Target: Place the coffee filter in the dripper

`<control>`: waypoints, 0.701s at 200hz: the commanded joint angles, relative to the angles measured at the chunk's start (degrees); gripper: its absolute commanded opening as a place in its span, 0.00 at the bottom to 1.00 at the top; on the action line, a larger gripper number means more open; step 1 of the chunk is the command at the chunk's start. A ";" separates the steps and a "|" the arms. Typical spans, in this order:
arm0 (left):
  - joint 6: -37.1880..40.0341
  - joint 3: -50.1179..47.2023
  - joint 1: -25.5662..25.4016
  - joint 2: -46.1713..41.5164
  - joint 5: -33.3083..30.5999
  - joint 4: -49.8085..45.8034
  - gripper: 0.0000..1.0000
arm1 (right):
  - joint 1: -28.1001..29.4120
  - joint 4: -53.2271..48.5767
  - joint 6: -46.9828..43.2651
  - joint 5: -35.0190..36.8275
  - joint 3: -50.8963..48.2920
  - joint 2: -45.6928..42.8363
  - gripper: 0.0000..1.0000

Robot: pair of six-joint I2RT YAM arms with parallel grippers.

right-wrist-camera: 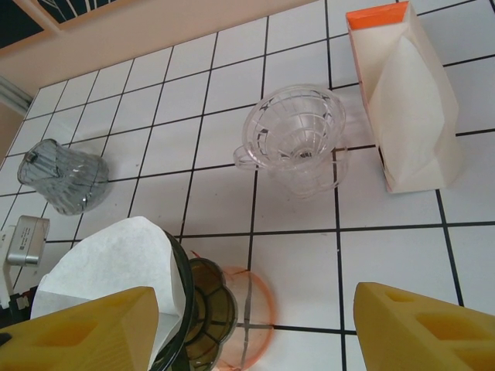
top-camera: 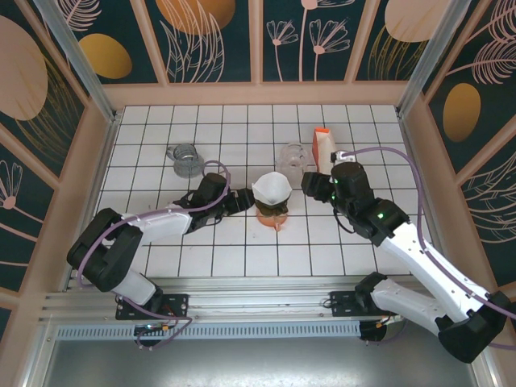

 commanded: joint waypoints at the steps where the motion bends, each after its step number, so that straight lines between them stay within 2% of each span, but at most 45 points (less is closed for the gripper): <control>1: -0.97 1.16 -0.38 0.25 -0.32 -0.32 0.84 | -0.54 1.23 0.24 -0.22 -0.90 -0.92 0.68; 39: 0.50 1.89 -0.38 -0.74 -2.42 -5.18 0.84 | -0.81 1.34 0.18 -0.37 -1.17 -1.07 0.68; 86: 0.35 2.00 -0.57 -1.33 1.06 -4.17 0.81 | -1.20 1.61 -0.02 -0.83 -1.12 -0.80 0.68; 140: 0.33 3.63 -0.64 -0.12 0.61 -4.42 0.81 | -1.55 1.90 0.04 -1.19 -1.00 -0.48 0.68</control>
